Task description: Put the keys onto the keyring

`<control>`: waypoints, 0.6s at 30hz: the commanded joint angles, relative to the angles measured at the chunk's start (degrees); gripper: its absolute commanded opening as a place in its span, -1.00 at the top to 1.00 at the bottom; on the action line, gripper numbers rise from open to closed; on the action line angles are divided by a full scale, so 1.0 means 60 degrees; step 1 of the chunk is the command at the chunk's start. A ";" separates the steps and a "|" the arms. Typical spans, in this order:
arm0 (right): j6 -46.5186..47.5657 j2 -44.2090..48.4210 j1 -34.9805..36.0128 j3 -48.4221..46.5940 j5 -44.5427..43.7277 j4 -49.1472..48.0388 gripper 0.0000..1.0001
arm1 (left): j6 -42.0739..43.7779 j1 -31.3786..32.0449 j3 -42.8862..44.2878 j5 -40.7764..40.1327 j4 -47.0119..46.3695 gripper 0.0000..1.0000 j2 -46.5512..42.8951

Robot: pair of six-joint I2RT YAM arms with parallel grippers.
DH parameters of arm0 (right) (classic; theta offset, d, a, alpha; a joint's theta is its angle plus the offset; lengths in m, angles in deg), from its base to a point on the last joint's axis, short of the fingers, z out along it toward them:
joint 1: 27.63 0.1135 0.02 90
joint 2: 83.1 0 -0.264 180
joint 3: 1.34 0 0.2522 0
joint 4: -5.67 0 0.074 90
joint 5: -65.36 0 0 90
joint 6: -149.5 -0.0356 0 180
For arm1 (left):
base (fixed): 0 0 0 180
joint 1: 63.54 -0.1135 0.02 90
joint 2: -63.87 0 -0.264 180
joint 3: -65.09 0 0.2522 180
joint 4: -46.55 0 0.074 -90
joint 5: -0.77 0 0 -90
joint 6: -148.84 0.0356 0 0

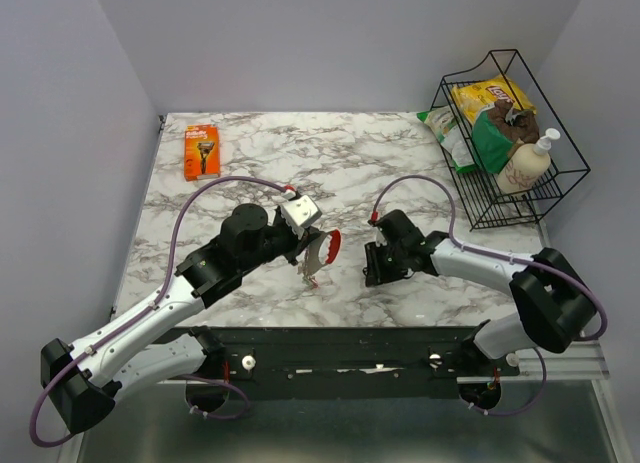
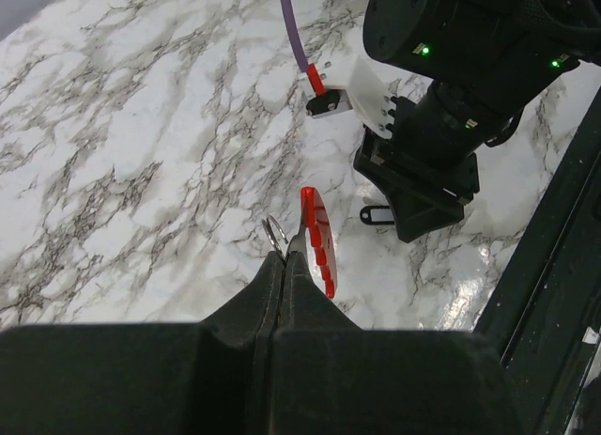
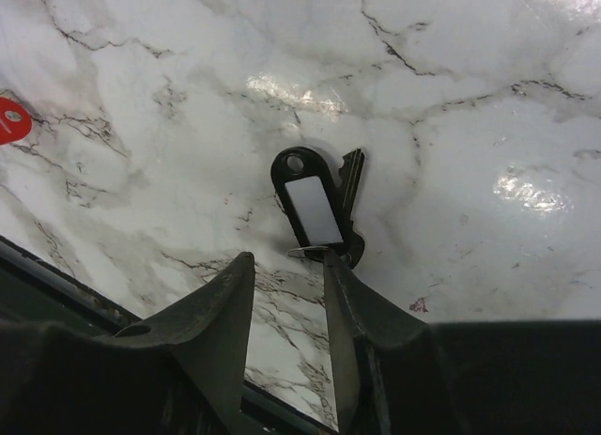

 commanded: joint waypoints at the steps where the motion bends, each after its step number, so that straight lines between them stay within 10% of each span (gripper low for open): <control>1: -0.0012 -0.0444 0.0129 -0.0199 -0.0682 0.0293 0.13 | -0.0059 0.0013 0.0031 0.0302 -0.0234 1.00 -0.0202; 18: 0.0017 0.0067 0.0143 -0.0389 -0.1107 0.0440 0.80 | -0.0045 0.0028 0.0045 0.0508 -0.0205 1.00 -0.0202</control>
